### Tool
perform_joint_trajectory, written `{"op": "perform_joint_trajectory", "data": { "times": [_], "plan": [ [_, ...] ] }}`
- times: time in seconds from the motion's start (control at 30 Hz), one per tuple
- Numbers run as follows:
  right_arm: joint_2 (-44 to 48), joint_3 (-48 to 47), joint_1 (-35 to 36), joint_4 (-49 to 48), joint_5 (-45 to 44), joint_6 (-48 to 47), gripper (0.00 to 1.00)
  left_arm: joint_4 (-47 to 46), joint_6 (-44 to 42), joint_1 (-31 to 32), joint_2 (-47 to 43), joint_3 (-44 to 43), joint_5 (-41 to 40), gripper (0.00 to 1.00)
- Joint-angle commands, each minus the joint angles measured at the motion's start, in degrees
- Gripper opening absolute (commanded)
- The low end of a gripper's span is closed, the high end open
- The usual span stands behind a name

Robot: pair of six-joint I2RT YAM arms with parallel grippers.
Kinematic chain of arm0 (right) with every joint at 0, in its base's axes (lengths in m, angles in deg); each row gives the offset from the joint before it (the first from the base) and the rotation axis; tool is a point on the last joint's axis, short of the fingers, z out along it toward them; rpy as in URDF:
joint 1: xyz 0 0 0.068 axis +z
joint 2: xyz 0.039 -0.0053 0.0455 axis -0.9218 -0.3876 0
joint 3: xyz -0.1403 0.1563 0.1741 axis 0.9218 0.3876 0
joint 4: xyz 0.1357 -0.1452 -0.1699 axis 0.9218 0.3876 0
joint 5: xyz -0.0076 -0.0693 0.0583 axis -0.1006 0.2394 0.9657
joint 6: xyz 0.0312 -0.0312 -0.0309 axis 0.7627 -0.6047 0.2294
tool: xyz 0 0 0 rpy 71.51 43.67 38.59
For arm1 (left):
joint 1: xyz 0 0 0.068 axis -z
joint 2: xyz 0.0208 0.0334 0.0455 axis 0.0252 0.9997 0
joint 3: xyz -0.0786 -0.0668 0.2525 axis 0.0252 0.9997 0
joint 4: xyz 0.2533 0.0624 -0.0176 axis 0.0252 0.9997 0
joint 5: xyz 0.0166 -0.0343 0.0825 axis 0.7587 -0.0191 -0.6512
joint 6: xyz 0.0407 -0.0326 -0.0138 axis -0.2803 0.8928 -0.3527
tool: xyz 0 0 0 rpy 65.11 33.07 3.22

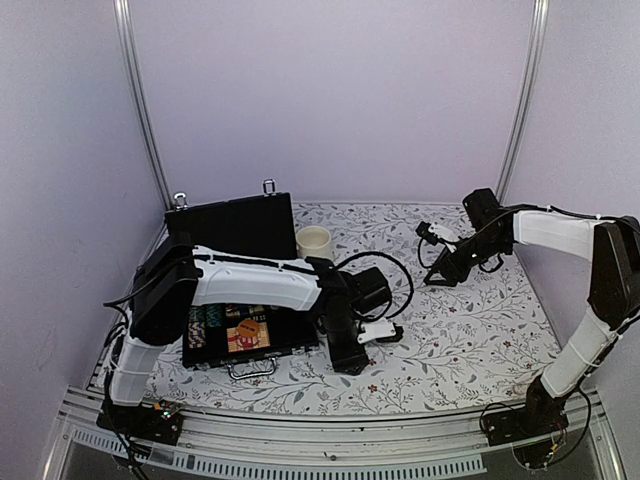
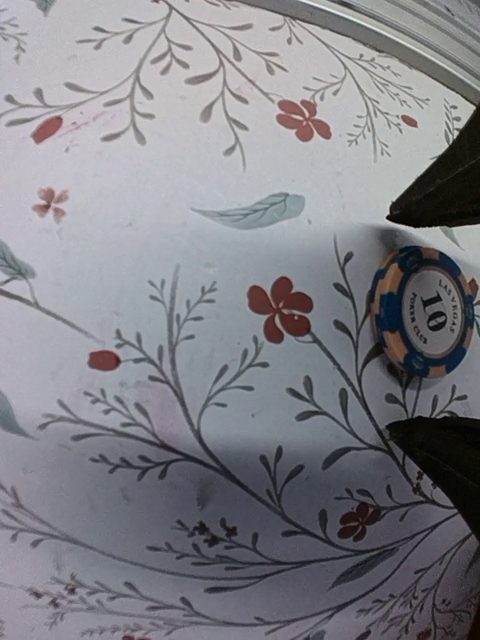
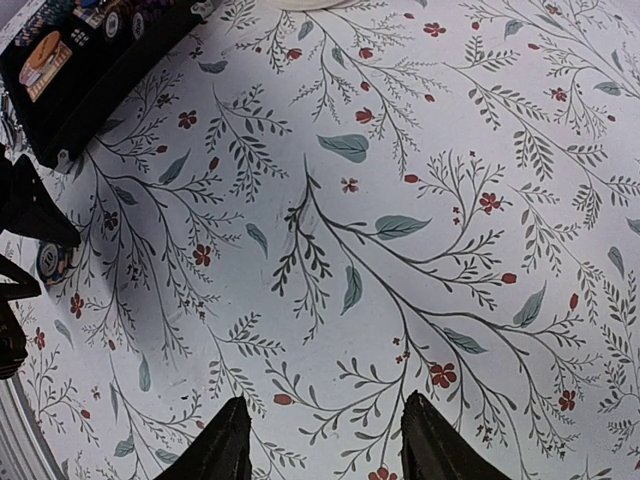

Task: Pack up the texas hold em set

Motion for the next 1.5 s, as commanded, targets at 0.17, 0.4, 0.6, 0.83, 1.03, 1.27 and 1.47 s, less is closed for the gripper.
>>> {"op": "perform_joint_trajectory", "data": {
  "times": [0.17, 0.4, 0.6, 0.83, 1.03, 1.27, 1.47],
  "plan": [
    [-1.20, 0.15, 0.08, -0.09, 1.77, 0.02, 0.44, -0.32, -2.89, 1.30, -1.43, 2.56, -1.80, 0.62],
    [-2.09, -0.20, 0.13, 0.36, 2.20, -0.02, 0.44, -0.86, -3.27, 2.83, -2.54, 4.44, -3.11, 0.57],
    [-2.79, -0.59, 0.14, 0.75, 2.40, -0.05, 0.44, -0.85, -3.43, 3.24, -2.48, 4.78, -4.91, 0.54],
    [-3.10, -0.69, 0.14, 1.00, 2.66, -0.07, 0.44, 0.19, -3.22, 3.33, -2.54, 4.71, -5.84, 0.51],
    [-3.45, -0.86, 0.21, 1.42, 2.89, -0.22, 0.44, 1.17, -2.99, 3.37, -1.40, 4.25, -8.49, 0.50],
    [-3.80, -0.88, 0.21, 2.03, 3.29, -0.39, 0.44, 5.81, -2.43, 3.36, 2.34, 1.09, -9.95, 0.43],
    [-3.98, -1.02, 0.27, 2.32, 3.54, -0.59, 0.44, 4.97, -2.23, 3.36, 1.73, 0.51, -7.39, 0.46]
  ]
}}
